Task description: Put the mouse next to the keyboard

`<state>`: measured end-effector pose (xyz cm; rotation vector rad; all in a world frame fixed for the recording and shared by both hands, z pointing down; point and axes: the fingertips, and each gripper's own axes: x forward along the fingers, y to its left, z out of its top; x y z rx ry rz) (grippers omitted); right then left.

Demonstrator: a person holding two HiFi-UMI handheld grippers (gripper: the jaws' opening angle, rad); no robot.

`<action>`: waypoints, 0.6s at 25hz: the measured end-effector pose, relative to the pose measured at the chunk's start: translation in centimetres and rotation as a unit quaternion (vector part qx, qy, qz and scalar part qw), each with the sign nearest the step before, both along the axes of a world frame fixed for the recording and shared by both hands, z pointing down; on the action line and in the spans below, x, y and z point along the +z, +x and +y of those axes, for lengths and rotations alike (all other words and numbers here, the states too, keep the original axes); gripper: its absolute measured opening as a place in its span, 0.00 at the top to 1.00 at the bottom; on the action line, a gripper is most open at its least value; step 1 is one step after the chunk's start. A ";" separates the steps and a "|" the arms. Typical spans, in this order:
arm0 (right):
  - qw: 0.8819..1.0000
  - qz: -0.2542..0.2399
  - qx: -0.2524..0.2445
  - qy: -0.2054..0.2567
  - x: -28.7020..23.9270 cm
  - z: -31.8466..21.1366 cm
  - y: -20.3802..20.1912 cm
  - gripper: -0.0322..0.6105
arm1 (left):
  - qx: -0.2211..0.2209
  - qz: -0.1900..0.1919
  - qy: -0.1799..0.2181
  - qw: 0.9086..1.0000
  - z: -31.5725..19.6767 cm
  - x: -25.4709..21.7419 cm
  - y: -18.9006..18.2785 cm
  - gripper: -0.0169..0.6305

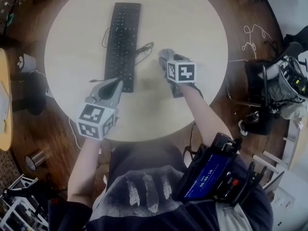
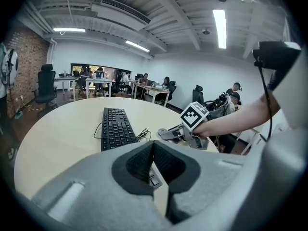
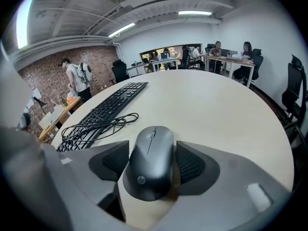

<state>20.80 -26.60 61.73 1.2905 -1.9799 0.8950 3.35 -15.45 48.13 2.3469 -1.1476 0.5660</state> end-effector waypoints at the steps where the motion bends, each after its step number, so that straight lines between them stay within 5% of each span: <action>1: 1.000 -0.009 0.005 -0.003 -0.1 0.1 0.0 0.47 | 0.001 -0.002 0.002 1.000 0.0 -0.2 0.1 0.97; 9: 0.997 -0.045 0.003 0.067 -4.6 -0.6 1.6 0.47 | -0.018 -0.013 0.029 0.999 -0.6 -2.0 -0.7 0.97; 12: 0.990 -0.106 0.002 0.087 -7.7 0.1 2.3 0.67 | -0.022 -0.013 0.038 0.999 -0.3 -2.8 -0.3 0.97; 14: 0.981 -0.178 -0.013 0.080 -9.9 1.4 1.8 0.95 | -0.021 -0.015 0.045 0.999 -0.1 -3.3 0.0 0.97; 15: 0.974 -0.213 -0.023 0.073 -10.9 2.1 1.4 0.95 | -0.021 -0.016 0.048 0.998 0.1 -3.6 0.2 0.97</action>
